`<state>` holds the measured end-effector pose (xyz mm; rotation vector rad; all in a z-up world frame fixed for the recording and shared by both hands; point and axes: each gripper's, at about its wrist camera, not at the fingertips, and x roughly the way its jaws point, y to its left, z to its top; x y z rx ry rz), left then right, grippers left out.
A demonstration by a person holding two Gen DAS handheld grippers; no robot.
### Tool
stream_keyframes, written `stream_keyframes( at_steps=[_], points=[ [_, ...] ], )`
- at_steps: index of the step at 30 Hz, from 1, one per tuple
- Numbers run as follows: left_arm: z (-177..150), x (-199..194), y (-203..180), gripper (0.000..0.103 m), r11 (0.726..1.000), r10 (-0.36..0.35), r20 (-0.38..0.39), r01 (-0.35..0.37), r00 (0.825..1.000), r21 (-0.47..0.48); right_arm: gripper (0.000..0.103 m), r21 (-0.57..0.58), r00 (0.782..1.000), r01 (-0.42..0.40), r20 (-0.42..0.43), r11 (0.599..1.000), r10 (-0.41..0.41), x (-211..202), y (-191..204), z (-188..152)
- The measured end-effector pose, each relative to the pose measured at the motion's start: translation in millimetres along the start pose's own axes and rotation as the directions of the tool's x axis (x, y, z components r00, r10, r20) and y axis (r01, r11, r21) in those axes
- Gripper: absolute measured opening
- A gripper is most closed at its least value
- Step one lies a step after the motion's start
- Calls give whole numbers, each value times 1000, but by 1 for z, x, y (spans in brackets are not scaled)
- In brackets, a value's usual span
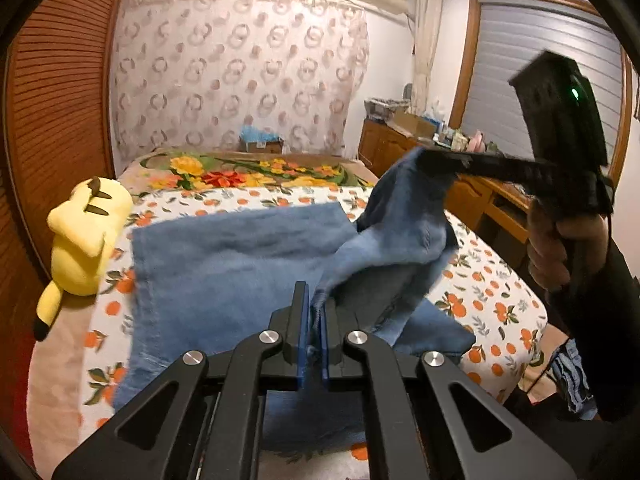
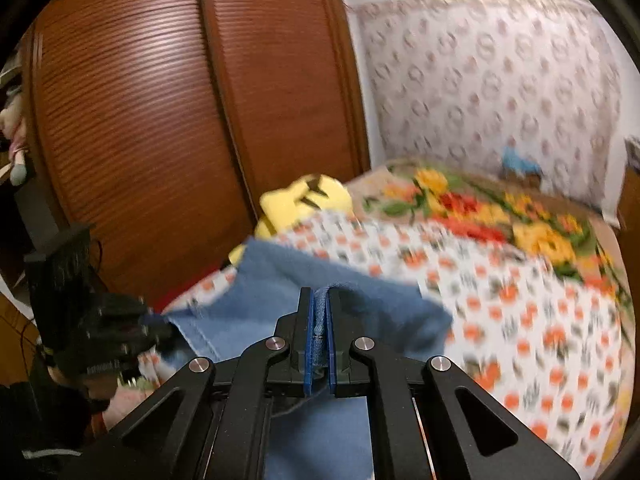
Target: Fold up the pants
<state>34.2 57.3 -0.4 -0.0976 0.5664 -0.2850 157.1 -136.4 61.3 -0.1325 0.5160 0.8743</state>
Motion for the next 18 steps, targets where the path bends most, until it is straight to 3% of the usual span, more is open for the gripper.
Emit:
stream_keyframes(
  at_steps=[6, 18],
  points=[
    [-1, -19, 20, 2, 999, 38, 31, -37, 999, -29, 5, -46, 999, -53, 6, 998, 53, 30, 17, 35],
    [-17, -30, 58, 2, 991, 99, 25, -97, 995, -95, 5, -140, 990, -110, -98, 984, 97, 112, 39, 71]
  ],
)
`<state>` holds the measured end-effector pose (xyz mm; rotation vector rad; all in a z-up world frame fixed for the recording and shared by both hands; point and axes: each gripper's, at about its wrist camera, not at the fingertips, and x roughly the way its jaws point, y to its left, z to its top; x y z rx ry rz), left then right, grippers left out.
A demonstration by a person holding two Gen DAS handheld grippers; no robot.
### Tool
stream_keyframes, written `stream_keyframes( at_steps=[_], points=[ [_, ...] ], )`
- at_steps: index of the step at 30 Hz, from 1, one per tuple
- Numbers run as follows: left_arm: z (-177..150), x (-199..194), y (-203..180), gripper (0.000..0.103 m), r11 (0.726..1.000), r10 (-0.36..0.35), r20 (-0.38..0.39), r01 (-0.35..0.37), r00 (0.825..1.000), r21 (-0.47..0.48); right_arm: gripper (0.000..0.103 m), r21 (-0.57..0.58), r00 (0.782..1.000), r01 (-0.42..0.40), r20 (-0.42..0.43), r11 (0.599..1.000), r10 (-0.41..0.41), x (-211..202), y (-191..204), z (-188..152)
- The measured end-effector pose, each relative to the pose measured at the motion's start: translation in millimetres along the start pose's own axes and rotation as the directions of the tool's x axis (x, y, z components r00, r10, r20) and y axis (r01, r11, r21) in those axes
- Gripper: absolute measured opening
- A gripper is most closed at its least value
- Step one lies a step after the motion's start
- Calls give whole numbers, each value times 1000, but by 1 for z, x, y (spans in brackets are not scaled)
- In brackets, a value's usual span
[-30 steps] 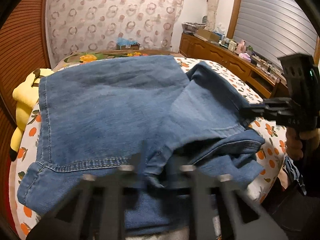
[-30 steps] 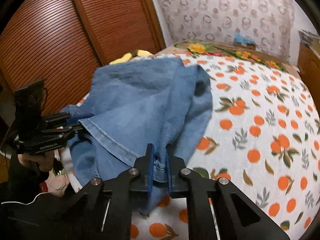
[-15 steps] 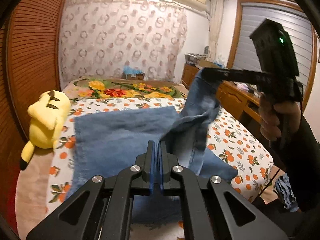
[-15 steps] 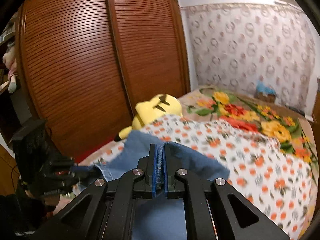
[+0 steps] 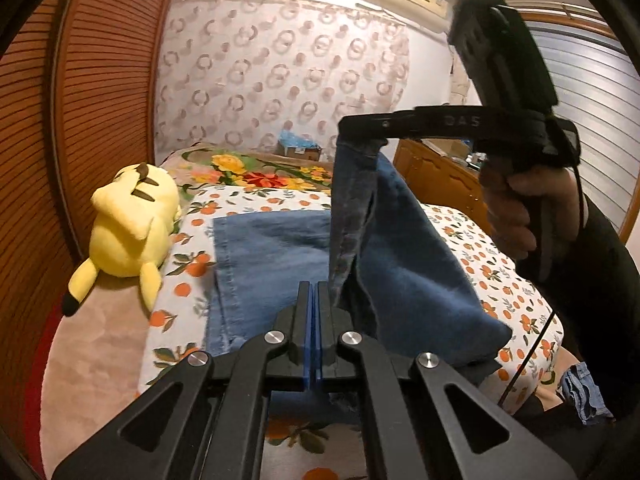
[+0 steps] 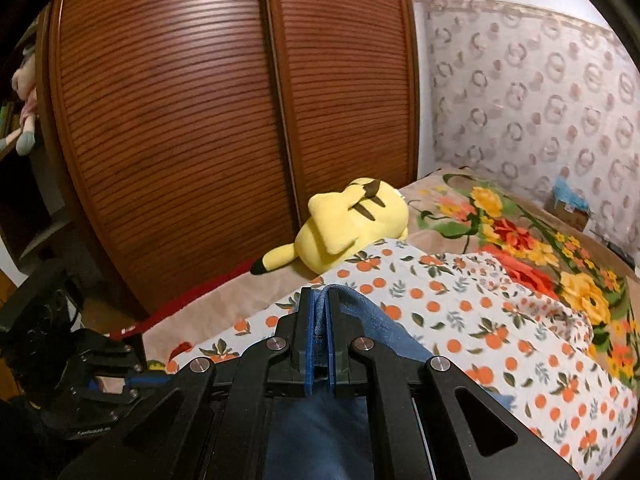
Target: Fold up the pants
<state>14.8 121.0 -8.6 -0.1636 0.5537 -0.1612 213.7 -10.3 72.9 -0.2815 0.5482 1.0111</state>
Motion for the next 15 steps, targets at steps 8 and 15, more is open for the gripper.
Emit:
stream_keyframes(
  at_steps=[8, 15],
  points=[
    [-8, 9, 17, 23, 999, 38, -38, -39, 999, -29, 14, 30, 993, 59, -108, 998, -56, 49, -14, -5],
    [-19, 23, 11, 48, 1000, 5, -69, -7, 998, -31, 51, 48, 989, 119, -90, 992, -115, 39, -19, -17]
  ],
)
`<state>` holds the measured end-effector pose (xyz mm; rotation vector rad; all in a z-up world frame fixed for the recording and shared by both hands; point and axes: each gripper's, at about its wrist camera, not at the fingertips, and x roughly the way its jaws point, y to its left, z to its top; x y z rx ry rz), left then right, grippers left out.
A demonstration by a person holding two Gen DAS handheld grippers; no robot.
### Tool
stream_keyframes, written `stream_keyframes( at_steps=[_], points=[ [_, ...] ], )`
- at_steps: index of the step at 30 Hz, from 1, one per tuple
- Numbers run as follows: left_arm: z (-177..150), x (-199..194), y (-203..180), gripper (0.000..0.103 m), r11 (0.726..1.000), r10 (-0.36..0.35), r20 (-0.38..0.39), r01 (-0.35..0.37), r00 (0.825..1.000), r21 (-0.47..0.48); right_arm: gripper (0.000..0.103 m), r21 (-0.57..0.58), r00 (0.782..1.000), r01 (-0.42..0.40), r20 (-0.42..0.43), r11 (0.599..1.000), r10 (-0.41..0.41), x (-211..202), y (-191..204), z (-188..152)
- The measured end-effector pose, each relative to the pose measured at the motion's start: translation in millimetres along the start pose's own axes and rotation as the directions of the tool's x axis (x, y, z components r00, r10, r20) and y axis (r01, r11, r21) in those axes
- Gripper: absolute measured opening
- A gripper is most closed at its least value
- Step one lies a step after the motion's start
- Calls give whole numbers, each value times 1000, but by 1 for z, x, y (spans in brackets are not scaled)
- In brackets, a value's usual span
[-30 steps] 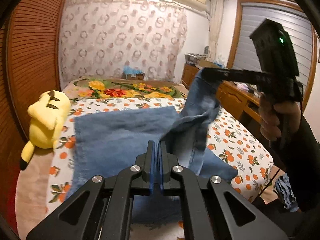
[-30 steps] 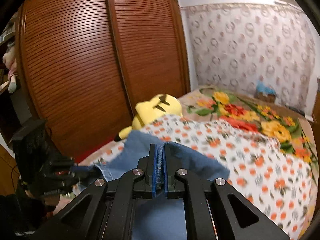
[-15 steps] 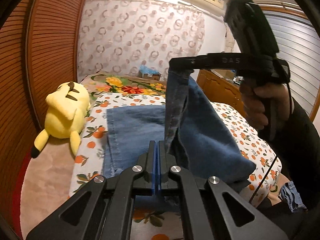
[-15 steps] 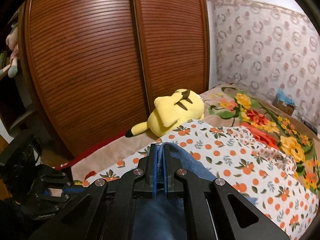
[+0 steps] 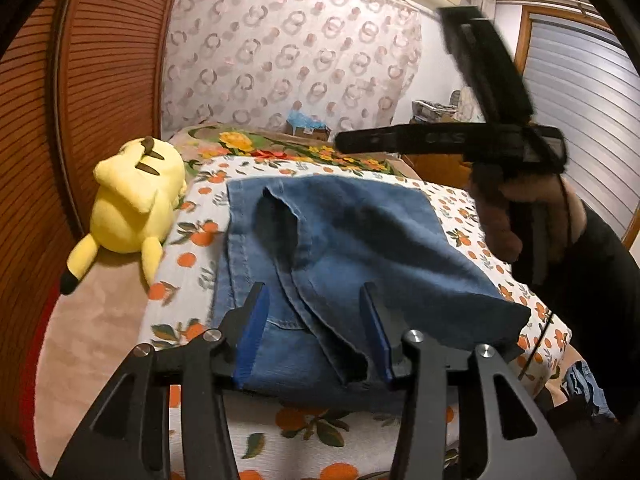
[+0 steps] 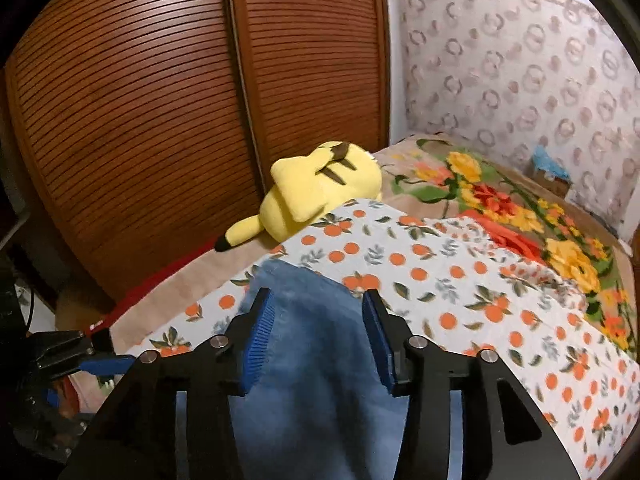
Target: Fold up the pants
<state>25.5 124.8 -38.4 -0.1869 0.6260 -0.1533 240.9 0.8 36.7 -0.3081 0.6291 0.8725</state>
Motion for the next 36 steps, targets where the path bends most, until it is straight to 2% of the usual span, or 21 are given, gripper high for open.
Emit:
stream_keyframes(
  at_steps=[5, 7, 8, 11, 17, 18, 19, 22, 27, 28, 31, 35, 36],
  points=[
    [-8, 13, -13, 48, 1000, -30, -39, 30, 999, 5, 52, 5, 998, 51, 21, 999, -51, -31, -1, -34],
    [-12, 18, -21, 34, 999, -44, -59, 45, 997, 19, 52, 18, 997, 79, 26, 997, -79, -45, -1, -50],
    [-14, 23, -25, 32, 998, -47, -78, 50, 996, 34, 52, 25, 995, 94, 25, 995, -94, -52, -1, -59],
    [-18, 32, -29, 31, 998, -22, -108, 27, 994, 50, 52, 42, 992, 124, 19, 991, -125, -65, -3, -83],
    [-21, 45, -25, 31, 999, 21, -145, -15, 989, 43, 52, 102, 991, 134, 3, 986, -135, -101, -4, -120],
    [-22, 45, -25, 28, 998, 28, -140, -21, 990, 51, 52, 107, 991, 136, 4, 985, -137, -105, -5, -122],
    [-22, 44, -27, 15, 998, 41, -133, -34, 990, 59, 52, 110, 990, 139, 7, 984, -140, -109, -4, -125],
    [-20, 35, -29, 7, 998, 29, -95, -24, 995, 52, 52, 118, 990, 141, 7, 983, -143, -118, -9, -130],
    [-2, -7, -25, 7, 999, 40, 17, -41, 999, 33, 52, 142, 991, 136, -2, 980, -137, -122, -12, -137],
    [2, -15, -21, 7, 997, 63, 25, -64, 998, 35, 52, 147, 991, 132, -1, 980, -133, -122, -13, -137],
    [1, -13, -11, 7, 995, 89, 2, -89, 996, 38, 52, 146, 992, 126, -7, 981, -126, -123, -11, -139],
    [-8, 2, -2, 9, 996, 88, -49, -87, 995, 24, 52, 145, 992, 123, -26, 982, -120, -119, -10, -143],
    [-10, 4, -3, 12, 996, 86, -53, -84, 995, 25, 52, 146, 992, 123, -32, 982, -120, -117, -10, -144]
  ],
)
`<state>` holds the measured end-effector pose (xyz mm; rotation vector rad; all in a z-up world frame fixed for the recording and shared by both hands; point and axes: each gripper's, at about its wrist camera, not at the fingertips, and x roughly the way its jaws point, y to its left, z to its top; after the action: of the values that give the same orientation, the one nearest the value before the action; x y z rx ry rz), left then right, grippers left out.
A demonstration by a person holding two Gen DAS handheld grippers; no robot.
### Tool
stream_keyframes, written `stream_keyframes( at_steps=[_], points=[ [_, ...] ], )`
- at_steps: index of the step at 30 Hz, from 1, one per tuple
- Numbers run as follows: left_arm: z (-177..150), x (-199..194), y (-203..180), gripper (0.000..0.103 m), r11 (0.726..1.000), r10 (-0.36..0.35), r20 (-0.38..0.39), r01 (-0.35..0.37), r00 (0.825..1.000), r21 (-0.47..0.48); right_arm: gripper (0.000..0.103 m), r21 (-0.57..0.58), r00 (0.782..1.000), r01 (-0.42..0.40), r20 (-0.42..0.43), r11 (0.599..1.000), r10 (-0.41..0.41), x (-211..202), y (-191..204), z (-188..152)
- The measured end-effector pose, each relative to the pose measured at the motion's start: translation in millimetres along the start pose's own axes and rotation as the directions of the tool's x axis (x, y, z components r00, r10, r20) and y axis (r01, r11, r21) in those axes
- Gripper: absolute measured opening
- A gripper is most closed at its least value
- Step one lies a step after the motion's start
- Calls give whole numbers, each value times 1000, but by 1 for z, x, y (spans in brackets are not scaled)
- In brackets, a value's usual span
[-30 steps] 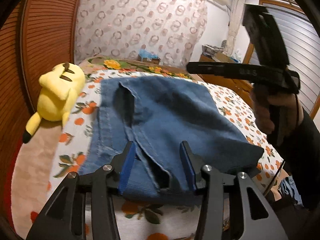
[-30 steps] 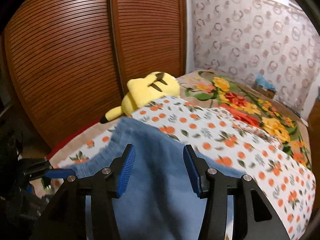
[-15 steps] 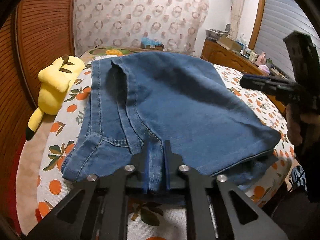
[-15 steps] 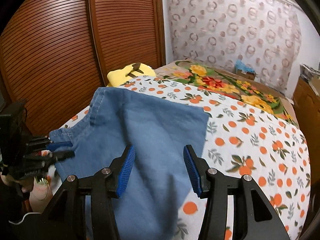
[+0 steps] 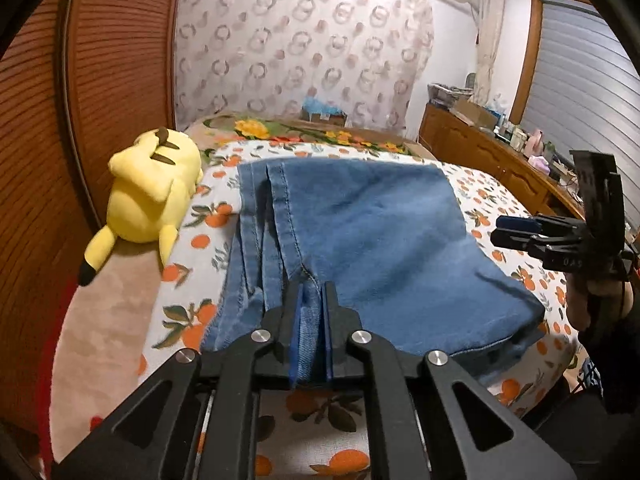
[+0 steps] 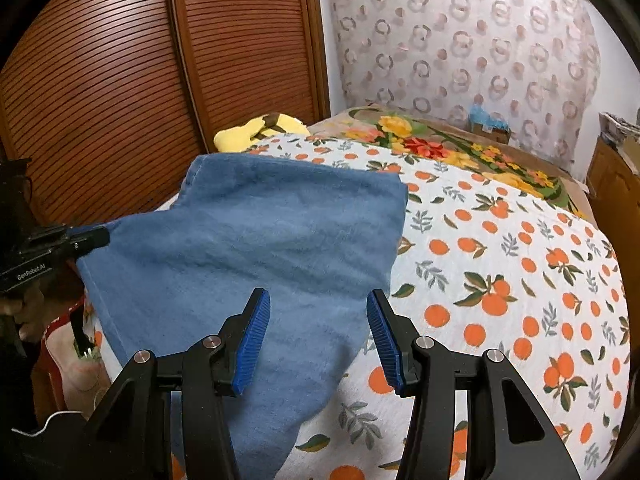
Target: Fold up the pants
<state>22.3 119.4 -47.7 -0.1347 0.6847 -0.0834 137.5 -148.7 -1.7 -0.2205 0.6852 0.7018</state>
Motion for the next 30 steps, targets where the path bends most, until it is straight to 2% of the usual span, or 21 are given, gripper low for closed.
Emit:
stream_keyframes(
  at_steps=[4, 6, 9, 13, 16, 24, 30],
  points=[
    [1, 1, -2, 40, 1000, 3, 6, -3, 1000, -5, 52, 5, 1000, 3, -18, 1000, -3, 2, -1, -3],
    [3, 1, -1, 47, 1000, 4, 16, -4, 1000, -8, 53, 9, 1000, 4, -25, 1000, -4, 1, 0, -5],
    [5, 4, -1, 51, 1000, 13, 13, -13, 1000, -5, 56, 20, 999, 5, -35, 1000, -4, 1, 0, -13],
    [5, 10, -5, 70, 1000, -9, 6, 9, 1000, -6, 57, 33, 999, 7, -51, 999, -5, 2, 1, -20],
    [1, 17, -7, 73, 1000, -7, -12, 7, 1000, -2, 57, 45, 998, 6, -68, 999, -3, 2, 2, -27],
    [-11, 32, -7, 73, 999, 36, -59, -36, 998, -3, 57, 64, 996, 9, -90, 998, -3, -2, 9, -41],
    [-19, 39, -2, 73, 999, 36, -71, -37, 997, -12, 57, 79, 996, 3, -93, 997, 4, -5, 10, -51]
  ],
)
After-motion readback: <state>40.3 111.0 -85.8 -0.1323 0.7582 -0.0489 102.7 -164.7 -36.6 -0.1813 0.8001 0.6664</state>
